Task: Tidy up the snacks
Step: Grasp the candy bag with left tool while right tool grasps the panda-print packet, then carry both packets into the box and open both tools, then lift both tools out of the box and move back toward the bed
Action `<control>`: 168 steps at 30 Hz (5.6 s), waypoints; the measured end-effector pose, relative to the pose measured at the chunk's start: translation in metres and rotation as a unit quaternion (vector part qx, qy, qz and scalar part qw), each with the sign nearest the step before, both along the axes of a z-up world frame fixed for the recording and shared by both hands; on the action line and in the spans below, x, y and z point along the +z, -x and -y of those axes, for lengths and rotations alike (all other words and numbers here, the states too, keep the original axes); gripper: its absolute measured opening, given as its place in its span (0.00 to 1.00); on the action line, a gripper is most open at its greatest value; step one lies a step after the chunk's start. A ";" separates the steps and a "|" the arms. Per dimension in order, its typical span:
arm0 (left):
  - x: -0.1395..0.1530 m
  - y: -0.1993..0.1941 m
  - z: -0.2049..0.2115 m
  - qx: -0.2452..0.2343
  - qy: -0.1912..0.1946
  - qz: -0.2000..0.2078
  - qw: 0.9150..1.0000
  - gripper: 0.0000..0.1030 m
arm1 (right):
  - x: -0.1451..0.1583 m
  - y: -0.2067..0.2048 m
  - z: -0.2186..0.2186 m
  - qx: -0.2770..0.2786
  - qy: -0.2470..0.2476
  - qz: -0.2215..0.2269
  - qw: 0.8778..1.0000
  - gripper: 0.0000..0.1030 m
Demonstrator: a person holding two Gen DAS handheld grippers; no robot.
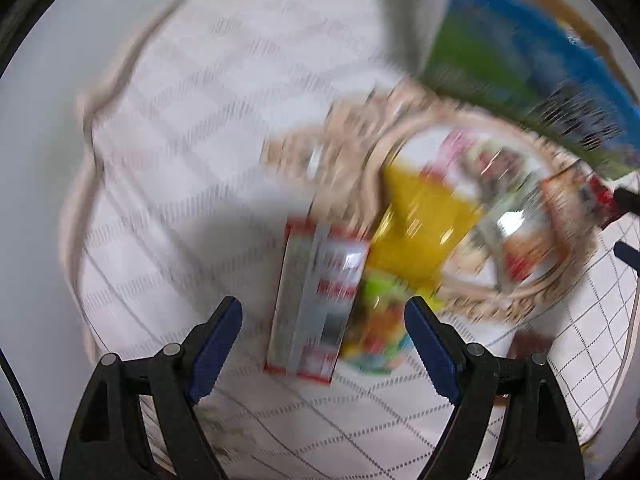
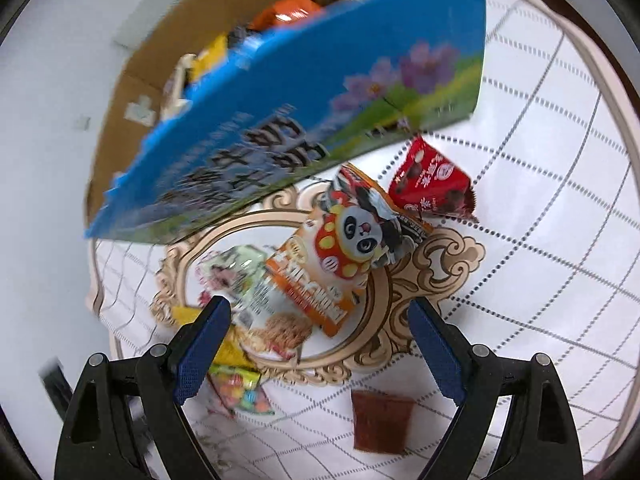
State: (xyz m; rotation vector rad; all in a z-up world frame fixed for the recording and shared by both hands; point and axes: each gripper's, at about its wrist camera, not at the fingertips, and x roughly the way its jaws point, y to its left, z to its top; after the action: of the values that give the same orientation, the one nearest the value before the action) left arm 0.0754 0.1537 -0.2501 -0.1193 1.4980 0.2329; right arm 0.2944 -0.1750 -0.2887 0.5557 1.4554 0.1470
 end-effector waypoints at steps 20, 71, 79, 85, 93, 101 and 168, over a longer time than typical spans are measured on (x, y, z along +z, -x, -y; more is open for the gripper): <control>-0.060 0.018 0.053 -0.076 -0.003 -0.053 0.996 0.80 | -0.055 -0.010 -0.051 0.145 0.128 -0.017 0.981 0.64; 0.021 -0.009 0.216 -0.084 0.152 0.031 0.984 0.46 | 0.037 0.072 0.016 0.160 0.100 0.127 0.974 0.57; 0.121 -0.109 0.161 -0.120 0.174 0.103 0.972 0.46 | 0.146 -0.001 0.008 0.156 0.097 0.207 0.961 0.57; 0.130 -0.185 0.161 -0.126 0.180 0.095 0.971 0.47 | 0.173 -0.074 0.007 0.147 0.110 0.223 0.957 0.57; 0.064 -0.263 0.180 -0.102 0.220 -0.001 0.970 0.47 | 0.140 -0.147 0.013 0.155 0.113 0.166 0.967 0.57; 0.016 -0.276 0.195 -0.082 0.253 -0.062 0.962 0.46 | 0.088 -0.163 0.016 0.157 0.121 0.121 0.973 0.57; 0.135 -0.072 0.121 -0.106 0.007 0.215 0.971 0.87 | 0.135 0.024 0.006 0.126 0.127 0.155 0.972 0.92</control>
State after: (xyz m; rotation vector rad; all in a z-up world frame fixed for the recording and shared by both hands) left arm 0.1472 0.0325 -0.1149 -0.0164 1.0693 0.0190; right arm 0.2705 -0.1806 -0.1540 0.1283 1.2104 0.2340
